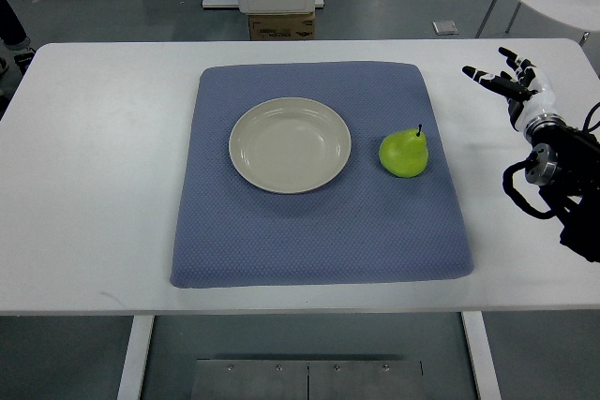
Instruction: Place pear on plate with right hand
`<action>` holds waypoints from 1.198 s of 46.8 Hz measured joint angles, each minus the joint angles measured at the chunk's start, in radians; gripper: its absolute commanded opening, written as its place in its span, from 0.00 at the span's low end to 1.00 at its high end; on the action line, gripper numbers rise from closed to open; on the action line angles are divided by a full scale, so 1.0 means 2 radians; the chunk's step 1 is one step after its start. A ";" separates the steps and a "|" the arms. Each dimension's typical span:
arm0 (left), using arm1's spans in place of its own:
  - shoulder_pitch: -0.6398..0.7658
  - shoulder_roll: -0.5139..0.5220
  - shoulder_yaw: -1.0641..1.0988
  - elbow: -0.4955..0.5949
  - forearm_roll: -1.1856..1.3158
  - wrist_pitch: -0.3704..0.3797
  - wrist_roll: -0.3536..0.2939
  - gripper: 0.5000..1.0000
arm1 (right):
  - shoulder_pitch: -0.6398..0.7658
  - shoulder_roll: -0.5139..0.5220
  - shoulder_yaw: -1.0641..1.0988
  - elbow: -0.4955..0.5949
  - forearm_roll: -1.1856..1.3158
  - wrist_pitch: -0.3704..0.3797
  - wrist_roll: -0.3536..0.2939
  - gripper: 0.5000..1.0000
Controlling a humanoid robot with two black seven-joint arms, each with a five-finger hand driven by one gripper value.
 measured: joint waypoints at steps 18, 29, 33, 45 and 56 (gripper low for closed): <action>0.000 0.000 0.000 0.000 0.000 0.000 0.000 1.00 | 0.026 -0.004 -0.004 0.000 -0.003 0.001 -0.001 1.00; 0.001 0.000 0.000 0.000 0.000 0.000 0.000 1.00 | 0.031 -0.004 -0.027 0.002 -0.005 0.001 -0.001 1.00; 0.000 0.000 0.000 0.000 0.000 0.000 0.000 1.00 | 0.032 -0.004 -0.038 0.002 -0.005 0.001 -0.001 1.00; 0.000 0.000 0.000 0.000 0.000 0.000 0.000 1.00 | 0.030 -0.003 -0.039 0.001 -0.005 0.001 -0.001 1.00; 0.000 0.000 0.000 0.000 0.000 0.000 0.000 1.00 | 0.030 -0.003 -0.039 0.001 -0.005 0.001 -0.001 1.00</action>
